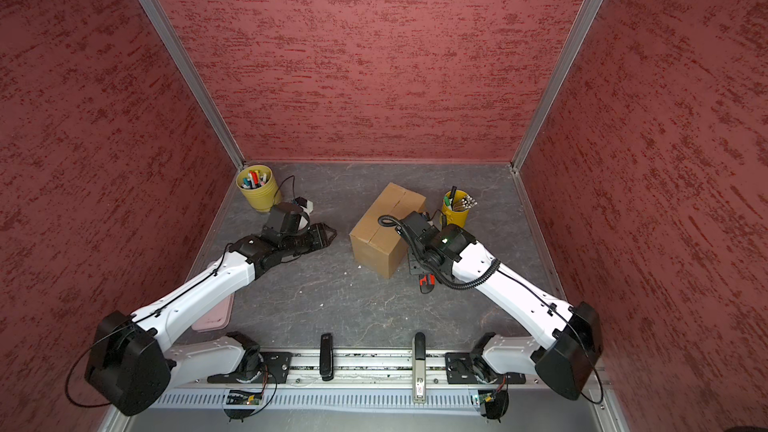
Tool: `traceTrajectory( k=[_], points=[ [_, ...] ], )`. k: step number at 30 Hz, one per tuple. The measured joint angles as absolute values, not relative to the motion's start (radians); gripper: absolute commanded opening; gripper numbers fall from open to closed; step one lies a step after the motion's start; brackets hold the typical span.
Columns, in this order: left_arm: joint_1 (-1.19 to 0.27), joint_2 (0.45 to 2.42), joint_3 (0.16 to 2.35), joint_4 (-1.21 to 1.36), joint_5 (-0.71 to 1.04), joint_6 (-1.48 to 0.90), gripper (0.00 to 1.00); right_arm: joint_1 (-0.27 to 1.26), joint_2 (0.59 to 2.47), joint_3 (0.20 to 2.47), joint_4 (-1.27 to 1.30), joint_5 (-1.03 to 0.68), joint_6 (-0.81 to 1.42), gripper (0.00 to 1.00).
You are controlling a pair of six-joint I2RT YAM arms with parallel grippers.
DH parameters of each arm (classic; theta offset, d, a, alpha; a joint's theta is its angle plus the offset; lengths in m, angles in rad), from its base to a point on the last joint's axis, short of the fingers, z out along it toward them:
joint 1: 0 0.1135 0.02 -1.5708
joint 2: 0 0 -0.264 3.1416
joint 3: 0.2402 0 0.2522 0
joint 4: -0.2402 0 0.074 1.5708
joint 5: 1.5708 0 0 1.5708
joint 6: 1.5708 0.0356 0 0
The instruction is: Unpack the express box
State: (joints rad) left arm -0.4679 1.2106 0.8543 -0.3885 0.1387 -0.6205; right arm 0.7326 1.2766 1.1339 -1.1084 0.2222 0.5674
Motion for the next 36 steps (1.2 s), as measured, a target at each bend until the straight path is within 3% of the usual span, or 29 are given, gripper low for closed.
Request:
traceTrajectory(
  k=[9, 27, 36],
  points=[
    [-0.492, 1.223, 0.909, -0.413, 0.119, -0.633, 0.53, 0.624, 1.282, 0.924, -0.923, 0.18, 0.569, 0.0],
    [-0.506, 1.272, 0.929, -0.426, 0.109, -0.666, 0.53, 0.493, 1.417, 0.737, -0.628, 0.116, 0.567, 0.06],
    [-0.507, 1.277, 0.929, -0.444, 0.107, -0.677, 0.54, 0.469, 1.524, 0.764, -0.546, 0.115, 0.55, 0.19]
  ],
)
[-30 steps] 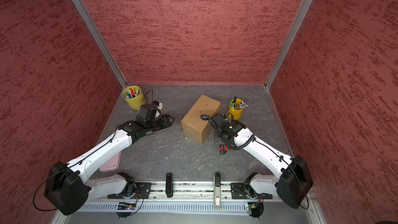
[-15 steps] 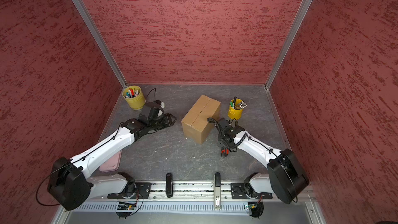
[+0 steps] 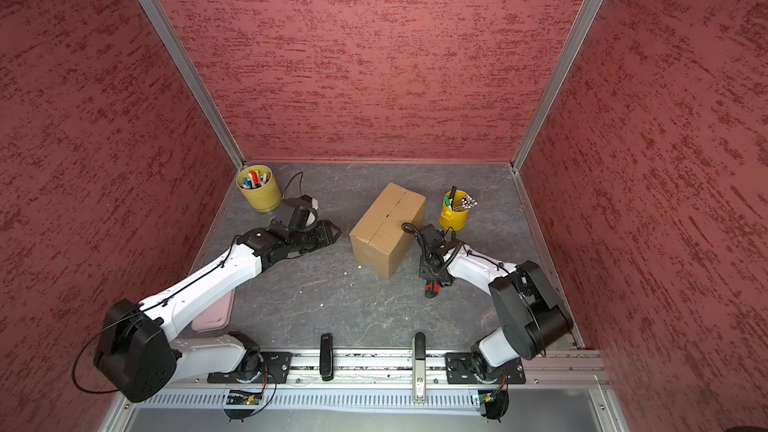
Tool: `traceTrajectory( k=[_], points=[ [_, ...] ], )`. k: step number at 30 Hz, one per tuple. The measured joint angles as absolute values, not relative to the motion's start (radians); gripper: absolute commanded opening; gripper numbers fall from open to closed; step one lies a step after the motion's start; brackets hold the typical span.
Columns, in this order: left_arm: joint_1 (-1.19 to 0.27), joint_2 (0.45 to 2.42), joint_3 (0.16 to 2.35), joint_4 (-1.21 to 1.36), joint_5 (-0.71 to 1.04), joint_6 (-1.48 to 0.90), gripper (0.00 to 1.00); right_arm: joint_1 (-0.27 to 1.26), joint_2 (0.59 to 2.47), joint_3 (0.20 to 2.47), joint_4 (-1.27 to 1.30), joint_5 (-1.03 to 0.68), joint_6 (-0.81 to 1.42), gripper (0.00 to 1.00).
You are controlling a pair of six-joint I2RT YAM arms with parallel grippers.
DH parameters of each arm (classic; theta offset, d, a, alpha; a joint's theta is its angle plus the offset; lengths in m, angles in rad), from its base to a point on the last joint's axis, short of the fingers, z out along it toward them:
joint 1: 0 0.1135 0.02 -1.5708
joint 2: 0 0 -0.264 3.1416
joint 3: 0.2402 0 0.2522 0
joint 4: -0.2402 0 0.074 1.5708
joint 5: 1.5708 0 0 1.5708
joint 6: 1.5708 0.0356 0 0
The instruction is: Unpack the express box
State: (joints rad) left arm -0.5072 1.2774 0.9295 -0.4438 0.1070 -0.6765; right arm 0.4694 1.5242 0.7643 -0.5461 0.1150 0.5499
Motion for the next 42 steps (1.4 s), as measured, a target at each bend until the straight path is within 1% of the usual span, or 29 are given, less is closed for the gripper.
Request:
traceTrajectory(
  k=[3, 6, 15, 20, 24, 29, 34, 38, 42],
  points=[
    [-0.507, 1.277, 0.929, -0.45, 0.105, -0.684, 0.54, 0.464, 1.535, 0.776, -0.542, 0.117, 0.544, 0.3],
    [-0.509, 1.275, 0.929, -0.455, 0.104, -0.692, 0.54, 0.46, 1.543, 0.784, -0.543, 0.117, 0.538, 0.37],
    [-0.518, 1.26, 0.916, -0.456, 0.098, -0.713, 0.54, 0.445, 1.554, 0.807, -0.564, 0.118, 0.507, 0.51],
    [-0.522, 1.255, 0.913, -0.461, 0.095, -0.725, 0.54, 0.442, 1.551, 0.841, -0.606, 0.121, 0.499, 0.53],
    [-0.545, 1.22, 0.912, -0.485, 0.089, -0.735, 0.54, 0.442, 1.496, 0.894, -0.676, 0.121, 0.487, 0.53],
    [-0.62, 1.161, 0.909, -0.522, 0.052, -0.768, 0.54, 0.441, 1.389, 1.048, -0.774, 0.119, 0.443, 0.54],
    [-0.709, 1.129, 0.883, -0.548, -0.004, -0.813, 0.54, 0.441, 1.355, 1.192, -0.834, 0.109, 0.384, 0.55],
    [-0.769, 1.13, 0.863, -0.564, -0.054, -0.847, 0.54, 0.441, 1.356, 1.295, -0.852, 0.107, 0.331, 0.59],
    [-0.828, 1.162, 0.862, -0.563, -0.098, -0.877, 0.54, 0.441, 1.385, 1.414, -0.812, 0.117, 0.274, 0.67]
  ],
)
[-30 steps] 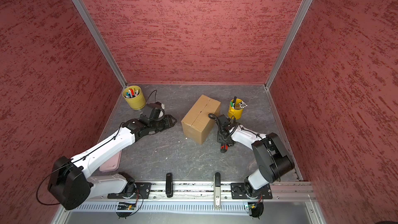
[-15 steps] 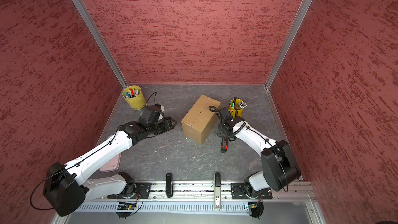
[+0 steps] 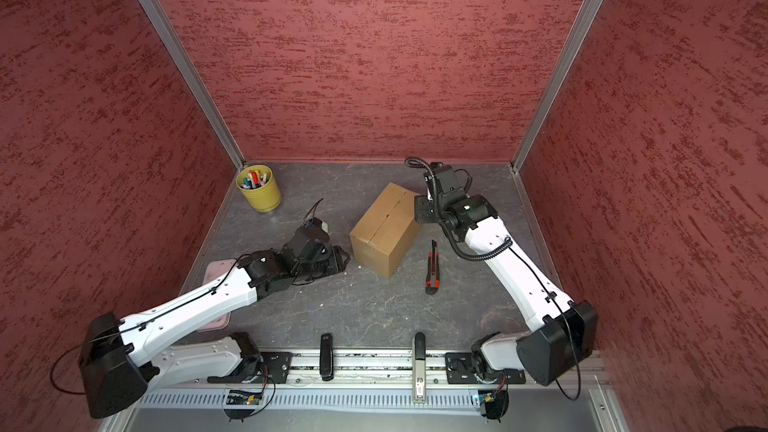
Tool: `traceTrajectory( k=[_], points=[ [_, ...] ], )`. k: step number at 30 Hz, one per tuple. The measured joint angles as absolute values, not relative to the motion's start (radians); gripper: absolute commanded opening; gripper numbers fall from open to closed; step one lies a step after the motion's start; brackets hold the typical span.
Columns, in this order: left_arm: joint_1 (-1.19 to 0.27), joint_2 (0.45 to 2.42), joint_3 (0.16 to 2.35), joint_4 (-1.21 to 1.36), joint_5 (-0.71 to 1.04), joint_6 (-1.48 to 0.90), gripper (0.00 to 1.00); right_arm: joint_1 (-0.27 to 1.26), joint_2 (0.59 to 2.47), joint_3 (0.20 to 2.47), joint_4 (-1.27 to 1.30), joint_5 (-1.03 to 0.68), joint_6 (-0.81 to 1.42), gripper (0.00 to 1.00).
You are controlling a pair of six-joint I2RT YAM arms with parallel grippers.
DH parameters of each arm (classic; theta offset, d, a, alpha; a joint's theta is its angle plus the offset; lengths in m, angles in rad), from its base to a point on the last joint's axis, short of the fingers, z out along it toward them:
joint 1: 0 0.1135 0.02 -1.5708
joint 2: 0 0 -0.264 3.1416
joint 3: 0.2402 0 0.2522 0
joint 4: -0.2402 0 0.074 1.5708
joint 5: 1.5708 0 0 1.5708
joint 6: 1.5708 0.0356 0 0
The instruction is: Unpack the express box
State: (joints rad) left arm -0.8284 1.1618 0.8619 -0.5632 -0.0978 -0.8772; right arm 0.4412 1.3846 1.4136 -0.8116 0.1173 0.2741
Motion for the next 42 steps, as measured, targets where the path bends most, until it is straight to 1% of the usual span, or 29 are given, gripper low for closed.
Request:
traceTrajectory(
  k=[4, 9, 14, 18, 27, 32, 37, 42],
  points=[
    [-0.867, 1.214, 0.862, -0.551, -0.131, -0.889, 0.54, 0.437, 1.47, 1.489, -0.753, 0.143, 0.226, 0.66],
    [-0.875, 1.292, 0.862, -0.506, -0.143, -0.89, 0.54, 0.388, 1.666, 1.586, -0.694, 0.171, 0.192, 0.64],
    [-0.875, 1.351, 0.869, -0.473, -0.15, -0.888, 0.54, 0.298, 1.822, 1.671, -0.663, 0.132, 0.193, 0.64],
    [-0.868, 1.39, 0.887, -0.433, -0.155, -0.885, 0.54, 0.25, 1.894, 1.718, -0.646, 0.08, 0.194, 0.64],
    [-0.835, 1.475, 0.939, -0.366, -0.155, -0.87, 0.54, 0.234, 1.937, 1.731, -0.638, -0.048, 0.194, 0.64],
    [-0.825, 1.504, 0.968, -0.339, -0.155, -0.855, 0.54, 0.234, 1.936, 1.72, -0.636, -0.13, 0.194, 0.62],
    [-0.813, 1.505, 0.968, -0.337, -0.155, -0.855, 0.54, 0.23, 1.91, 1.668, -0.604, -0.168, 0.196, 0.58],
    [-0.789, 1.488, 0.944, -0.336, -0.16, -0.857, 0.54, 0.226, 1.848, 1.587, -0.578, -0.194, 0.202, 0.57]
  ],
)
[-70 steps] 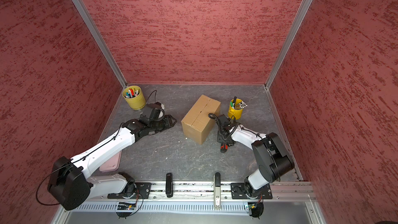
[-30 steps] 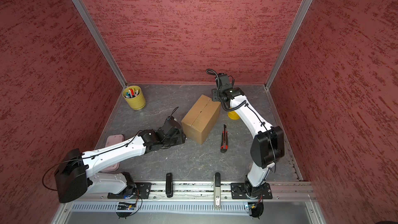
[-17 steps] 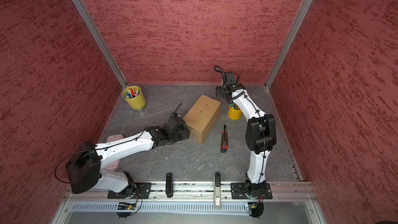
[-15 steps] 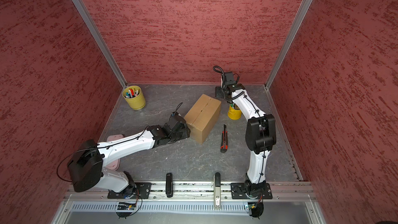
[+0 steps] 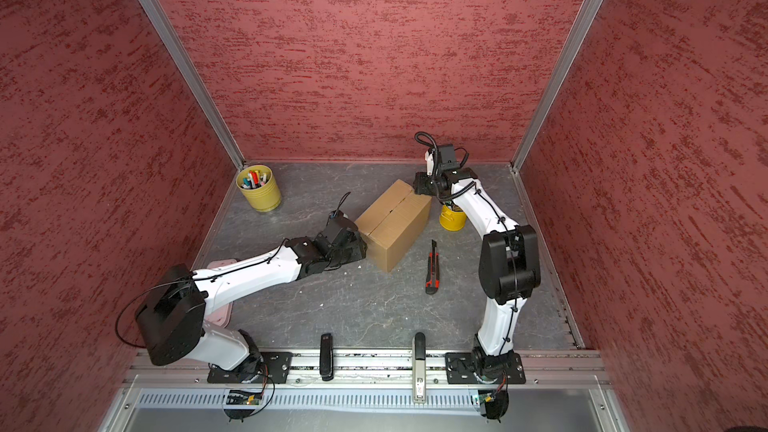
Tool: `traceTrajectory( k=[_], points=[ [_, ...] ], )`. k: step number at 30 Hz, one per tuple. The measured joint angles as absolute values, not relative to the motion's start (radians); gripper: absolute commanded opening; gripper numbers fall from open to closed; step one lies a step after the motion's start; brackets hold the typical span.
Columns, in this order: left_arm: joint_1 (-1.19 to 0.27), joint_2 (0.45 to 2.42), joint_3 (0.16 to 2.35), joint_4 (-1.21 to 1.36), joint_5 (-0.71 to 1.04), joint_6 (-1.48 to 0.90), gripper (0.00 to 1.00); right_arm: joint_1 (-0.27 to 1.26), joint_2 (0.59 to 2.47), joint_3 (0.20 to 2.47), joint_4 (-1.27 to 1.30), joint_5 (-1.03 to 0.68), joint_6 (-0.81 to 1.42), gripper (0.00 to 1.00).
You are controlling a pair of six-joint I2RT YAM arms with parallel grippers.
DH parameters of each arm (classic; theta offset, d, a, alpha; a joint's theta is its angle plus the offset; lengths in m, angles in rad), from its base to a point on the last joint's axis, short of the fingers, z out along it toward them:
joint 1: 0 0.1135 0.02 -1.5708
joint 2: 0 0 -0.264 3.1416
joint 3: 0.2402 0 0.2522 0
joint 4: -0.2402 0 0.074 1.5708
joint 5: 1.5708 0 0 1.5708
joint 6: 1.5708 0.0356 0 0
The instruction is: Unpack the express box
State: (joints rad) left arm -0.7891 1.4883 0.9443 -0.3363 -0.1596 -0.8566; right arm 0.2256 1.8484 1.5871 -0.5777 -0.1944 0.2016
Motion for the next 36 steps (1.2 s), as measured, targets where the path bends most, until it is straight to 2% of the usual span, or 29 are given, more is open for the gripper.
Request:
traceTrajectory(
  k=[9, 18, 28, 36],
  points=[
    [-0.707, 1.412, 0.878, -0.33, -0.183, -0.858, 0.54, 0.284, 1.742, 1.479, -0.616, -0.258, 0.224, 0.57],
    [-0.578, 1.403, 0.871, -0.309, -0.181, -0.815, 0.54, 0.381, 1.537, 1.283, -0.642, -0.252, 0.315, 0.58],
    [-0.445, 1.569, 0.997, -0.232, -0.135, -0.739, 0.54, 0.496, 1.297, 1.054, -0.628, -0.199, 0.484, 0.62],
    [-0.376, 1.649, 1.158, -0.216, -0.077, -0.673, 0.54, 0.538, 1.187, 1.035, -0.675, -0.184, 0.533, 0.66]
  ],
)
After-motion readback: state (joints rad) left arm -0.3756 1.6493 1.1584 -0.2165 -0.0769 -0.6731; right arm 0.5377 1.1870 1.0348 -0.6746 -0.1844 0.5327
